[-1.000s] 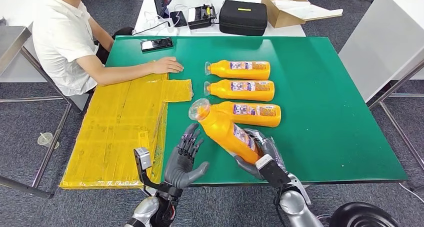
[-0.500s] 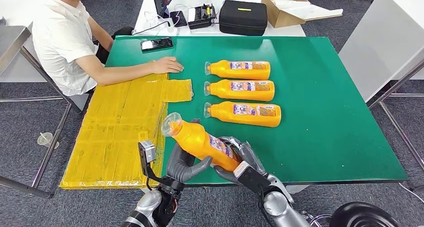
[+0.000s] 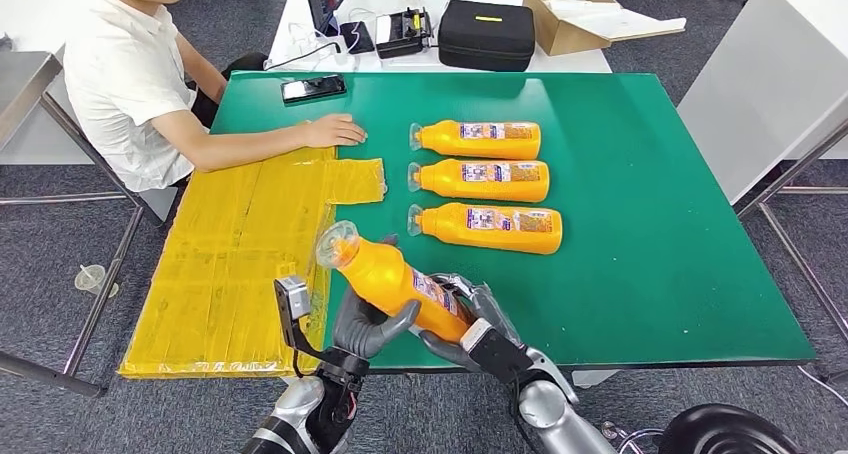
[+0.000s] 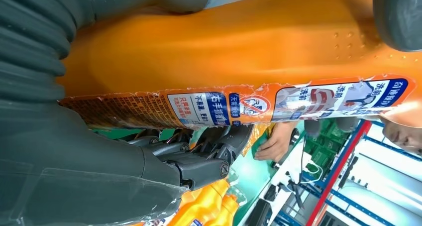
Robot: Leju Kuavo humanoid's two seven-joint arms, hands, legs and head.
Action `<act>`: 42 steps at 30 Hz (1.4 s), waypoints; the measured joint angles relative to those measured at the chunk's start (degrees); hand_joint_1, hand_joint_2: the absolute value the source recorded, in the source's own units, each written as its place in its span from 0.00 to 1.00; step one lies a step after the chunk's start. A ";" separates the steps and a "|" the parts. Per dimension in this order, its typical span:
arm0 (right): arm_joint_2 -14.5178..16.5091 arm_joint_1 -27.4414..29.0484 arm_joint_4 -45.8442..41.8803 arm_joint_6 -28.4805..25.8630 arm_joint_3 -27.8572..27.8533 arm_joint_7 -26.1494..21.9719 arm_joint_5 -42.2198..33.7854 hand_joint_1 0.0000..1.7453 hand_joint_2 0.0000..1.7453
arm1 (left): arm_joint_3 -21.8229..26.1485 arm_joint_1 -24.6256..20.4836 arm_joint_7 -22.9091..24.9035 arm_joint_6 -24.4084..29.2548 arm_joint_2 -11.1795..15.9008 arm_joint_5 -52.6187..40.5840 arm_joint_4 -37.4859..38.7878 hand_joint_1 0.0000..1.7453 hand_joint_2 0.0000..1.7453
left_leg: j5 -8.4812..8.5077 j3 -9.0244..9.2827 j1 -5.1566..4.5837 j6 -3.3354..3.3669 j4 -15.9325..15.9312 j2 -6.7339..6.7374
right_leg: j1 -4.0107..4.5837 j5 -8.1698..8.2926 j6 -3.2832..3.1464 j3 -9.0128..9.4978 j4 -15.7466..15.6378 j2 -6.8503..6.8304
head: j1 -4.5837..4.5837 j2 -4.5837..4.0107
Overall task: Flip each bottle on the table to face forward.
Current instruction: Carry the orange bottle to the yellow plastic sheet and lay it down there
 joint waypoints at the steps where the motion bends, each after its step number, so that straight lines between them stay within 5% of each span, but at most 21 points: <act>1: 0.01 -0.12 0.08 -0.01 0.07 0.01 -0.21 0.73 1.00 | 0.02 0.00 -0.41 0.07 -0.01 0.01 -0.02 1.00 1.00 | 0.00 0.00 0.00 0.00 0.00 0.00 | 0.00 0.00 0.00 0.00 0.00 0.00 | 0.00 0.00; 4: 0.02 -0.30 0.14 -0.01 0.34 0.03 -0.56 0.56 1.00 | 0.15 0.02 -1.19 0.10 -0.02 0.06 -0.14 1.00 1.00 | 0.00 0.00 0.00 0.00 0.00 0.00 | 0.00 0.00 0.00 0.00 0.00 0.00 | 0.00 0.00; 6: 0.03 -0.31 0.14 -0.01 0.47 0.06 -0.78 0.24 1.00 | 0.35 0.07 -1.51 0.14 -0.02 0.07 -0.28 1.00 1.00 | 0.00 0.00 0.00 0.00 0.00 0.00 | 0.00 0.00 0.00 0.00 0.00 0.00 | 0.00 0.00; 8: 0.07 -0.31 0.14 0.00 0.55 0.09 -1.18 0.01 1.00 | 0.53 0.19 -1.99 0.38 -0.02 0.07 -0.77 1.00 1.00 | 0.00 0.00 0.00 0.00 0.00 0.00 | 0.00 0.00 0.00 -0.01 0.00 0.00 | -0.01 0.00; 12: 0.16 -0.24 0.14 0.03 0.70 0.37 -2.06 0.00 1.00 | 0.80 0.55 -2.84 1.05 0.01 0.07 -2.66 1.00 1.00 | 0.00 0.00 0.00 0.00 0.00 0.00 | 0.00 0.00 0.00 -0.01 0.00 0.00 | -0.01 0.00; 16: 0.33 0.44 0.27 -2.19 0.43 0.98 -1.38 0.00 0.00 | 1.16 1.04 -3.41 2.27 0.14 -0.31 -5.43 1.00 1.00 | 0.00 -0.01 0.00 0.00 0.00 0.00 | 0.00 0.00 0.00 -0.01 0.00 0.00 | -0.01 0.00; 27: 2.84 5.22 1.05 -24.91 -3.51 -2.17 4.07 0.00 0.00 | 2.63 4.47 -4.76 21.13 1.23 -8.38 -15.87 1.00 1.00 | -0.01 -0.04 0.01 -0.01 -0.01 0.00 | 0.00 -0.01 -0.01 -0.05 0.00 0.00 | -0.01 0.00; 31: 3.88 6.25 1.05 -33.46 -6.06 -3.85 5.27 0.00 0.00 | 2.77 4.51 -7.17 36.75 2.42 -25.73 -17.29 1.00 1.00 | 0.00 -0.04 0.01 0.00 -0.01 0.00 | 0.00 -0.01 -0.01 -0.06 0.00 0.00 | 0.01 0.00; 35: 4.81 6.87 0.12 -38.48 -9.11 -5.06 5.91 0.00 1.00 | 2.64 3.57 -5.20 47.17 4.63 -43.25 -16.89 1.00 1.00 | 0.01 -0.03 0.01 0.00 -0.01 0.00 | 0.00 0.00 -0.01 -0.05 0.00 0.00 | 0.01 0.00; 42: 7.11 8.06 -4.41 -38.59 -16.13 -6.65 4.05 0.00 1.00 | 5.00 3.30 4.94 50.22 7.21 -75.09 -15.79 1.00 1.00 | 0.01 -0.04 0.01 -0.01 -0.01 0.02 | 0.00 0.00 -0.01 -0.07 0.00 0.01 | 0.00 0.00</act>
